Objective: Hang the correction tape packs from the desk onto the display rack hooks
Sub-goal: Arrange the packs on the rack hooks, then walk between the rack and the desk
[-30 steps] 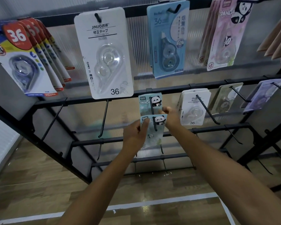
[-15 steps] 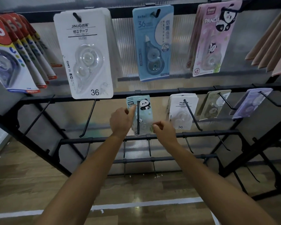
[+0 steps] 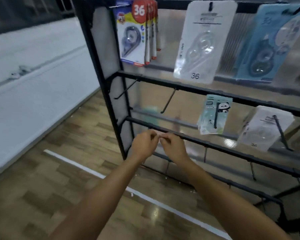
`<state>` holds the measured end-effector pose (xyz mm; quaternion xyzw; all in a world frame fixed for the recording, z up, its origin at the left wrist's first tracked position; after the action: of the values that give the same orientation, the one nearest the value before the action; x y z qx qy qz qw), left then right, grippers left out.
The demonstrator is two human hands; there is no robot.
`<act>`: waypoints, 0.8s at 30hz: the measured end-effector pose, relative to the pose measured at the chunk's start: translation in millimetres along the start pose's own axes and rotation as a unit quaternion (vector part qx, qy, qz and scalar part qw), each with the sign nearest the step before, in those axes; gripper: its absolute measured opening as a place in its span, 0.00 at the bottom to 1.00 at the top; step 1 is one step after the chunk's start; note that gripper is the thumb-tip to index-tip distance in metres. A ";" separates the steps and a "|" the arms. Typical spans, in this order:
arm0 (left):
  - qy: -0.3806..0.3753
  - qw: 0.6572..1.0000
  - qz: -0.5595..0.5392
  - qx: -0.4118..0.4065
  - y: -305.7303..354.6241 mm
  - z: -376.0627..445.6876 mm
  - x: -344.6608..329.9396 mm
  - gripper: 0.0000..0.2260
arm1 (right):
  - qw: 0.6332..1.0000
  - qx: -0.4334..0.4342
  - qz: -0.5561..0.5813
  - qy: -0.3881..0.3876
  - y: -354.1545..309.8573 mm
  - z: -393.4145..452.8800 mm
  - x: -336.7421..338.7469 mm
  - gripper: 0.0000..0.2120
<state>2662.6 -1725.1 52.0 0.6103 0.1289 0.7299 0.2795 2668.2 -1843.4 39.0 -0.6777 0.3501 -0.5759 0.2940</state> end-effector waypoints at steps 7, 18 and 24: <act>0.057 0.995 0.056 0.062 -133.5 -130.8 117.4 0.13 | 0.993 0.054 -0.047 -0.092 -105.5 -61.3 -170.1 0.12; 0.110 0.944 0.149 0.274 -318.9 -377.6 293.6 0.15 | 0.935 0.200 -0.093 -0.278 -267.2 -228.3 -444.0 0.11; 0.146 0.895 0.172 0.384 -383.7 -496.7 348.1 0.14 | 0.883 0.247 -0.149 -0.370 -314.0 -303.5 -566.0 0.15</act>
<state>2246.0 -1141.3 23.8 0.5697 0.3316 0.7408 -0.1290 2359.7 -1199.0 15.2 -0.7911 -0.0422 -0.3883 0.4707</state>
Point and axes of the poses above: each hand's wrist, its own z-axis towards the middle knuckle, its own x-axis out of the back of the hand, y = z × x, the point moved 10 cm from there along z, towards the middle knuckle, and after that the axes turned 15 degrees about -x, right-handed, at the moved point
